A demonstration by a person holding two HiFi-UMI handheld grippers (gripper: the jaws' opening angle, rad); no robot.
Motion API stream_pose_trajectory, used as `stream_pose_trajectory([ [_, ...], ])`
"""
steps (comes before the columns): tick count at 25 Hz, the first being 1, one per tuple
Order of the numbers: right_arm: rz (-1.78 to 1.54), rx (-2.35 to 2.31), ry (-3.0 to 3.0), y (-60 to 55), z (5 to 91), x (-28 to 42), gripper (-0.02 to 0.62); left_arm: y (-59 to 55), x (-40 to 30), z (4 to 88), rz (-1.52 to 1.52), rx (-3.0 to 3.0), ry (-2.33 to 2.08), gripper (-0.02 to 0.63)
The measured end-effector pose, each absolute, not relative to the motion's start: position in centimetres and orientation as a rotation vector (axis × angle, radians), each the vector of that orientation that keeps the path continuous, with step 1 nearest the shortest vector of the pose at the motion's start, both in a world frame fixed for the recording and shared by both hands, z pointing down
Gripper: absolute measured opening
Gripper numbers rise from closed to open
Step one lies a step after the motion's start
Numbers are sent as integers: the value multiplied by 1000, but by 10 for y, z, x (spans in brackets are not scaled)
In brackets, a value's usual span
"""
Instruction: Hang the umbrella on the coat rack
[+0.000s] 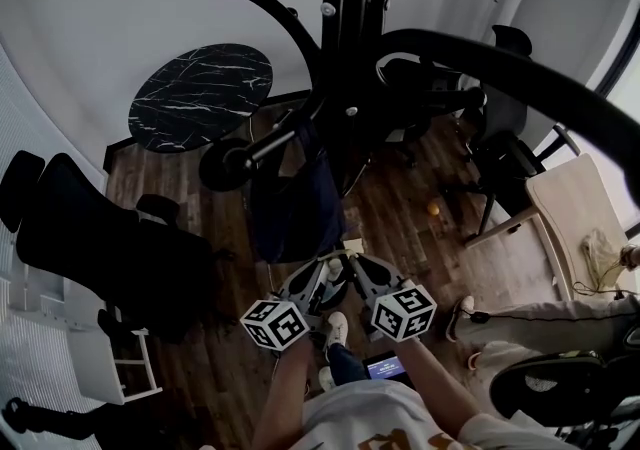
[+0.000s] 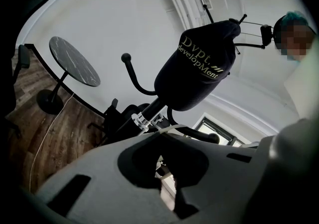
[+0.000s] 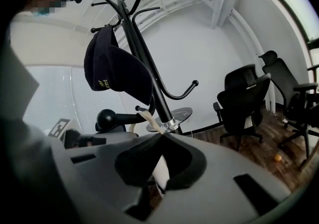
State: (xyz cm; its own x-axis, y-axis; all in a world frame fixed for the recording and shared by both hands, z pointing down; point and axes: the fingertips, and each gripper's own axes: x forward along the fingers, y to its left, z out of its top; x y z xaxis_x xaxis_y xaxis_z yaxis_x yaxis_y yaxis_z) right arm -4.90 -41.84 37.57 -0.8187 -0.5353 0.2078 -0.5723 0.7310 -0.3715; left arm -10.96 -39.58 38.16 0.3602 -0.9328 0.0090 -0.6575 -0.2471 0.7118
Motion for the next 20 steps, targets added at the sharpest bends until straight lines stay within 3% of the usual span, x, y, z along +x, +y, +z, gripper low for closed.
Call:
stream_pose_trajectory([
  [20, 731, 828, -2846, -434, 383, -69, 12, -416, -112, 403, -502, 1953, -1387, 20],
])
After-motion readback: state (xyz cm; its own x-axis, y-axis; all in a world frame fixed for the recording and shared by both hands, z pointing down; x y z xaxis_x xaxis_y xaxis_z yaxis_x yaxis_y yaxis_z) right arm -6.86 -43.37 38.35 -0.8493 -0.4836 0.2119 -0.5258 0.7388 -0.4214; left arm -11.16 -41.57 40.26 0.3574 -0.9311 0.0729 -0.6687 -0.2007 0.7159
